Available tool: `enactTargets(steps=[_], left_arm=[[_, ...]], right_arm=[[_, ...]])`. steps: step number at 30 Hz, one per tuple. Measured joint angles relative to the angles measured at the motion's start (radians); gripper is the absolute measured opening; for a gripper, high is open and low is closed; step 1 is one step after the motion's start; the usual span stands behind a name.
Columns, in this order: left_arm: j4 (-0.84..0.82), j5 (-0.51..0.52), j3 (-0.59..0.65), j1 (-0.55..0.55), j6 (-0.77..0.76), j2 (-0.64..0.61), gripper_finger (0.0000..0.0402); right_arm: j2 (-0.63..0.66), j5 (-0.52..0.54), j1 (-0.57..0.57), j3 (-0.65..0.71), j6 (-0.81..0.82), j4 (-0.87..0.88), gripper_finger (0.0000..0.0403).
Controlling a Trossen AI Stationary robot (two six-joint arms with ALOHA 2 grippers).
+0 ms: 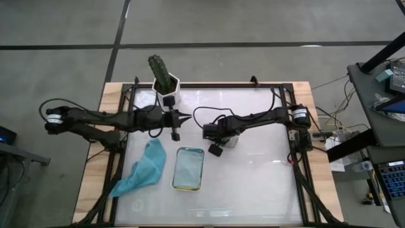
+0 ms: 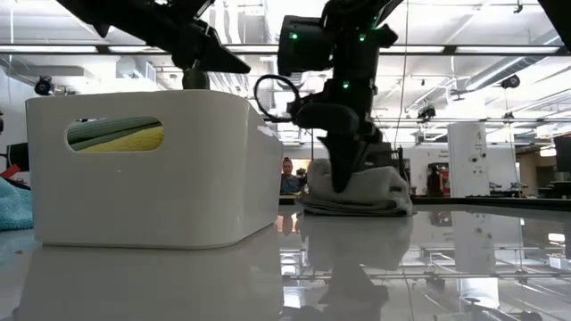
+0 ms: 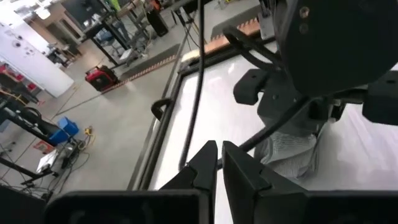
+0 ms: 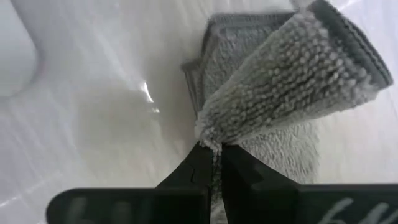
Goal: Fold microfiber towels
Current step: Fold the gray microfiber towel
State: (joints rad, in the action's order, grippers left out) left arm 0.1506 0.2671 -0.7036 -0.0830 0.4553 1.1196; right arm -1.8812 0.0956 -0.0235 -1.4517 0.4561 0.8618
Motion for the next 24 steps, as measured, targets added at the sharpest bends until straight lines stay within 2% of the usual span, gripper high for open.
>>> enactTargets(steps=[6, 18, 24], left_arm=[[-0.004, 0.0, 0.001, 0.0, 0.005, 0.004, 0.0011], [0.029, 0.0, 0.001, 0.0, 0.006, 0.026, 0.0011], [0.033, 0.0, 0.0, 0.0, 0.023, 0.06, 0.0011]], right_arm=[[-0.016, -0.034, 0.011, 0.003, -0.05, -0.034, 0.0015], [-0.007, -0.101, 0.01, 0.003, -0.082, -0.029, 0.0125], [0.05, -0.146, 0.01, 0.003, -0.109, -0.021, 0.014]])
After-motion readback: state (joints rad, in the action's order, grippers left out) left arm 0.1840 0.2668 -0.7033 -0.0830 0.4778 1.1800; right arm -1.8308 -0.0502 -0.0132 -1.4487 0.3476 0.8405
